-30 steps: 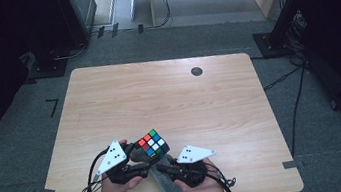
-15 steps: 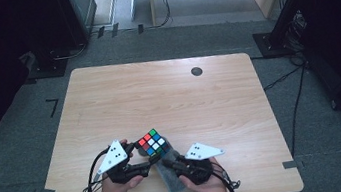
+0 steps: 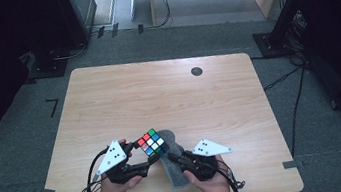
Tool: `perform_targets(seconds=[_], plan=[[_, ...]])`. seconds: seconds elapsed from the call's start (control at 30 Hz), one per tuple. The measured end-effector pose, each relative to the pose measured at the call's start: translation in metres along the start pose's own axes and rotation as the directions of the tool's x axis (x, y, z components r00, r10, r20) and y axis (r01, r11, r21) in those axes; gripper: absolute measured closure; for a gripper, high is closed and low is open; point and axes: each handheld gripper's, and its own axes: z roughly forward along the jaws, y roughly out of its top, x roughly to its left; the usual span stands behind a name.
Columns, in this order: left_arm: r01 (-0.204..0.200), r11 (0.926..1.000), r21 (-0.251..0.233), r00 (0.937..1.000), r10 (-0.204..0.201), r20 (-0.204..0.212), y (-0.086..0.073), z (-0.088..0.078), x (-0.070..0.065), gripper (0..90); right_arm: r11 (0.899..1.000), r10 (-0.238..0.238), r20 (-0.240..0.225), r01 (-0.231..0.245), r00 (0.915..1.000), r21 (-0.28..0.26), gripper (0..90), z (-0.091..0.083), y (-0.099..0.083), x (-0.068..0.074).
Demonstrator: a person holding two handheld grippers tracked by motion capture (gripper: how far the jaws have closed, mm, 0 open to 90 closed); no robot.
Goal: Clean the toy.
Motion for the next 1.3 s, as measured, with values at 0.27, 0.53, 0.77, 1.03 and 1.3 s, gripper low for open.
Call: perform_targets(seconds=[0.27, 0.53, 0.77, 1.03, 1.3], plan=[[-0.001, 1.0000, -0.002, 1.0000, 0.001, 0.006, 0.000, -0.002, 0.001, 34.1, 0.999, -0.050, 0.000, 0.050, 0.9988, 0.016, 75.5, 0.004, 0.002, 0.009], [0.000, 1.0000, 0.005, 1.0000, 0.000, -0.003, 0.000, -0.001, 0.001, 34.1, 1.000, -0.008, 0.030, 0.008, 0.9995, -0.013, 75.5, -0.002, 0.002, 0.001], [0.003, 1.0000, 0.007, 1.0000, -0.003, 0.002, -0.002, 0.000, 0.002, 34.1, 0.996, -0.076, -0.027, 0.077, 0.9968, 0.049, 75.3, 0.012, -0.003, 0.020], [0.006, 1.0000, 0.004, 1.0000, -0.006, -0.002, -0.001, -0.001, 0.002, 34.1, 1.000, -0.016, 0.035, 0.016, 0.9993, -0.013, 75.4, -0.003, 0.003, 0.000], [0.001, 1.0000, 0.009, 1.0000, -0.001, 0.002, -0.002, 0.000, 0.001, 34.1, 0.997, -0.066, -0.030, 0.068, 0.9973, 0.043, 75.2, 0.012, -0.003, 0.017]])
